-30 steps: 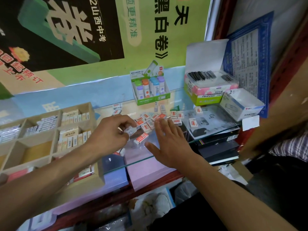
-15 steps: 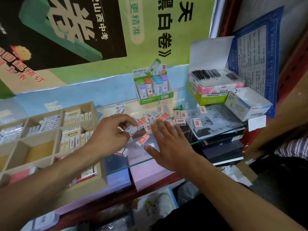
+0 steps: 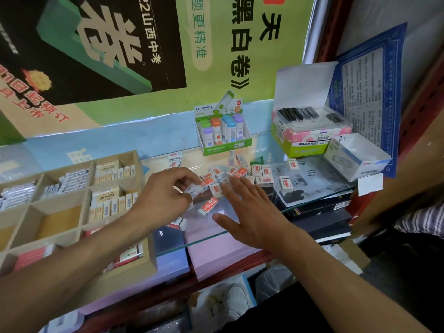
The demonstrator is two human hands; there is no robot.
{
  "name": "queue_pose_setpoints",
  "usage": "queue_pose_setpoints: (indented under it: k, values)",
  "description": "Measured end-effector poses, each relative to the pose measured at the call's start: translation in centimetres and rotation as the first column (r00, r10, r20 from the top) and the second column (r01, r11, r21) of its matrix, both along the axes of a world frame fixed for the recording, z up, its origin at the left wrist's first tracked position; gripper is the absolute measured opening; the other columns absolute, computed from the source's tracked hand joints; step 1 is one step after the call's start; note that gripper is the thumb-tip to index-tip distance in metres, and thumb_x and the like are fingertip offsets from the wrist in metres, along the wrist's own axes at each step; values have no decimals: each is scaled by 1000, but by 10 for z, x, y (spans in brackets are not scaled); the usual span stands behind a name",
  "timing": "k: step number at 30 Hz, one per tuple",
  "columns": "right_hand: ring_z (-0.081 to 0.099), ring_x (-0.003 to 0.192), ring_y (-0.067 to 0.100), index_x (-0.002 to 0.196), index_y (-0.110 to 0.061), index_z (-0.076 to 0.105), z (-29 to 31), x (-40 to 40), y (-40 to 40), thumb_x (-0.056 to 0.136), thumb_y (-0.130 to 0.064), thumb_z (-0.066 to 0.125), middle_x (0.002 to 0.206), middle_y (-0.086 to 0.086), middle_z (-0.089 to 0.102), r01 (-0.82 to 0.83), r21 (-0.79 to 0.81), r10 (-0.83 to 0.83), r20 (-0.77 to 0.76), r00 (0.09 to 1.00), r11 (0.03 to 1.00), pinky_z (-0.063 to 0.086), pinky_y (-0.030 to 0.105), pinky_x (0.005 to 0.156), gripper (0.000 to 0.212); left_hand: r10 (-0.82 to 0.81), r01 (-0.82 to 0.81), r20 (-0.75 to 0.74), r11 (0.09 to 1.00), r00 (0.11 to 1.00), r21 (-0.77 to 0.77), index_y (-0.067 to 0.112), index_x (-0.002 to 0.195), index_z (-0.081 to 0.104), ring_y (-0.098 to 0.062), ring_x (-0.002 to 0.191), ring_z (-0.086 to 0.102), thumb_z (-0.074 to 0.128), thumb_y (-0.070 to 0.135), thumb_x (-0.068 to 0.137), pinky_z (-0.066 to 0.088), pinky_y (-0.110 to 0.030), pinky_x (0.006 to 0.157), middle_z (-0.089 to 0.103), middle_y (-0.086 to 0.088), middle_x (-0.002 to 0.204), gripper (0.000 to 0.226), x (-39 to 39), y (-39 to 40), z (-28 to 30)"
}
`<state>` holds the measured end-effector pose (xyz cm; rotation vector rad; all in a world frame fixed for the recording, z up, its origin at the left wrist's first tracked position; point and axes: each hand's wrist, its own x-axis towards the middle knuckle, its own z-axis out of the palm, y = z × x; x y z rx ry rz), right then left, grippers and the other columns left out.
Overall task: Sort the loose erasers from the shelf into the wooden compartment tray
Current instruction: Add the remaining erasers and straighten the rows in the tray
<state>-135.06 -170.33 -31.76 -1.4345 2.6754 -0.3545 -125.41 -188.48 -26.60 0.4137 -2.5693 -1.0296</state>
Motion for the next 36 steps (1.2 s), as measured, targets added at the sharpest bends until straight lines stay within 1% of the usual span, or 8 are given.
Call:
queue_pose_setpoints:
  k: [4,6,8,16,21,24,28,36]
  values:
    - [19,145,30,148,-11,26,15,-28,-13,99,-50,21,157,12,23,129,-143,-129,12,992,981,20,45,116,63,6,-6,-2,1000,1000,17,21,87,72,-7,79,58,60,-13,70,41,-8,61,61,12,80,40,0,-3,1]
    - [48,121,36,124,-5,51,22,-51,-28,98,-32,33,128,16,52,242,-209,-239,41,970,947,40,38,94,41,13,-13,3,1000,1000,7,22,88,72,-8,80,59,61,-12,70,40,-6,61,61,12,81,40,-1,-3,1]
    - [57,106,34,109,-6,59,30,-71,-43,95,-25,44,110,14,61,363,-228,-353,87,932,903,45,35,82,28,19,-19,4,1000,1000,4,23,87,72,-8,81,59,61,-12,70,40,-6,61,61,12,81,41,-2,-4,1]
    - [60,97,30,105,-6,63,34,-105,-62,89,-21,58,107,13,64,477,-216,-450,162,878,852,47,32,76,22,23,-22,-37,1000,999,19,24,84,72,-3,77,58,61,-12,68,41,-6,61,62,10,79,41,-7,-13,0]
    - [61,89,25,100,-12,56,39,-105,-67,86,-46,66,94,4,58,477,-174,-427,261,866,861,51,35,77,38,19,-19,-15,1000,1000,23,23,87,73,-4,79,58,63,-11,69,45,-9,64,63,8,81,41,-10,-15,-4]
    - [61,89,25,102,-8,62,37,-110,-69,86,-41,67,92,6,59,497,-207,-427,305,851,843,53,37,81,37,18,-17,-19,999,1000,33,23,88,73,-4,79,58,62,-12,69,45,-10,64,63,9,82,41,-11,-17,-4]
    - [57,81,18,100,-12,74,38,-120,-64,89,-26,64,102,9,70,501,-249,-397,368,841,829,44,25,69,21,34,-33,-18,998,999,53,23,88,73,-1,79,58,63,-11,71,46,-9,64,64,11,82,39,-10,-20,-4]
    - [61,76,14,106,-18,71,29,-121,-65,83,-25,71,104,5,68,454,-259,-362,333,871,853,47,22,69,24,22,-22,-6,998,1000,59,20,90,74,-1,80,58,62,-12,71,43,-5,63,65,10,84,40,-9,-17,-4]
